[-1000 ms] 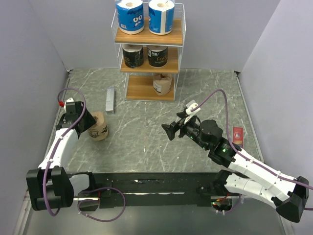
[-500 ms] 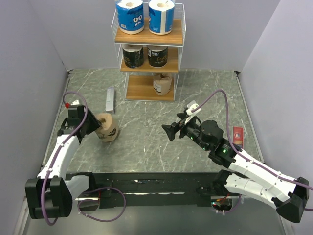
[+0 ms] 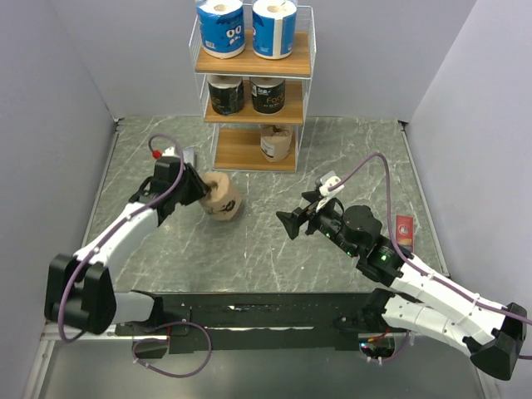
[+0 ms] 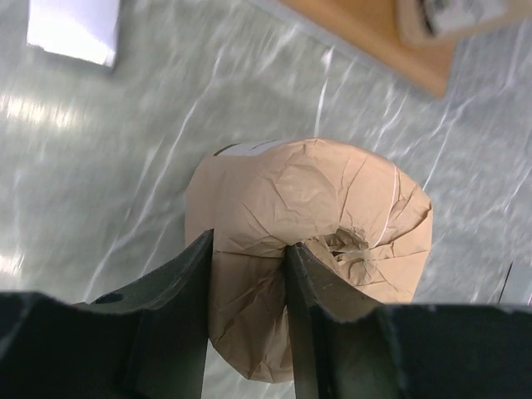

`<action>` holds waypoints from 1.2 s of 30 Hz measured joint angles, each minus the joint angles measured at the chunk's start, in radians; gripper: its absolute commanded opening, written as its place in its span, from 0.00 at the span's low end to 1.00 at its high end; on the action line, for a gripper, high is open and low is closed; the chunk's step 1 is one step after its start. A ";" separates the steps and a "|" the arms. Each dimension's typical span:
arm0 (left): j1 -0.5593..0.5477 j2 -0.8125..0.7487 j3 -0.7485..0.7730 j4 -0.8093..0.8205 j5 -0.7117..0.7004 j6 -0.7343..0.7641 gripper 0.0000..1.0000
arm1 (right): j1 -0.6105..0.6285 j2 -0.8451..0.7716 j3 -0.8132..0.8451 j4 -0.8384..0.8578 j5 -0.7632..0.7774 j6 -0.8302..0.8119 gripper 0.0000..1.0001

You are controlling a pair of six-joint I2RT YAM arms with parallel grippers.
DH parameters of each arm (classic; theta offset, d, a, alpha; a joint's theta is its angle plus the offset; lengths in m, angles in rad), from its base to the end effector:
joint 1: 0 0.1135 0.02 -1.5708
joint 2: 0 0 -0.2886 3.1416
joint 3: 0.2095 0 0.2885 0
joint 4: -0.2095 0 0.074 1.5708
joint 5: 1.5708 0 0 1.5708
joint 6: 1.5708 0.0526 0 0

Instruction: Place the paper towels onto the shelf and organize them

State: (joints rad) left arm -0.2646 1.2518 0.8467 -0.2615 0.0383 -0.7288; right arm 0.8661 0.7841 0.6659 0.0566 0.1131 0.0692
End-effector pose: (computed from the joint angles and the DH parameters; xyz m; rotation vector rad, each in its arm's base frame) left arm 0.3006 -0.0835 0.2532 -0.5085 2.2444 -0.5713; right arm 0.1529 0.1706 0.3358 -0.5648 1.5703 0.6221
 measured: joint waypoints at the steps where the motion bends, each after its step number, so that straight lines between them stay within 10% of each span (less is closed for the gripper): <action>1: -0.005 0.029 0.026 0.017 -0.008 -0.003 0.41 | 0.000 -0.003 0.000 -0.002 0.002 -0.001 0.97; 29: -0.118 0.554 0.444 0.274 -0.265 -0.029 0.42 | 0.000 -0.057 0.023 -0.059 0.060 -0.075 0.98; 36: -0.116 0.605 0.463 0.325 -0.299 -0.023 0.63 | 0.000 -0.069 0.023 -0.068 0.066 -0.086 0.98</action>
State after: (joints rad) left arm -0.3809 1.8572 1.3094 0.0631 -0.2607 -0.7521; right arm 0.8661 0.7151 0.6884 -0.0109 0.1795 -0.0166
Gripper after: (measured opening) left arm 0.528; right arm 0.982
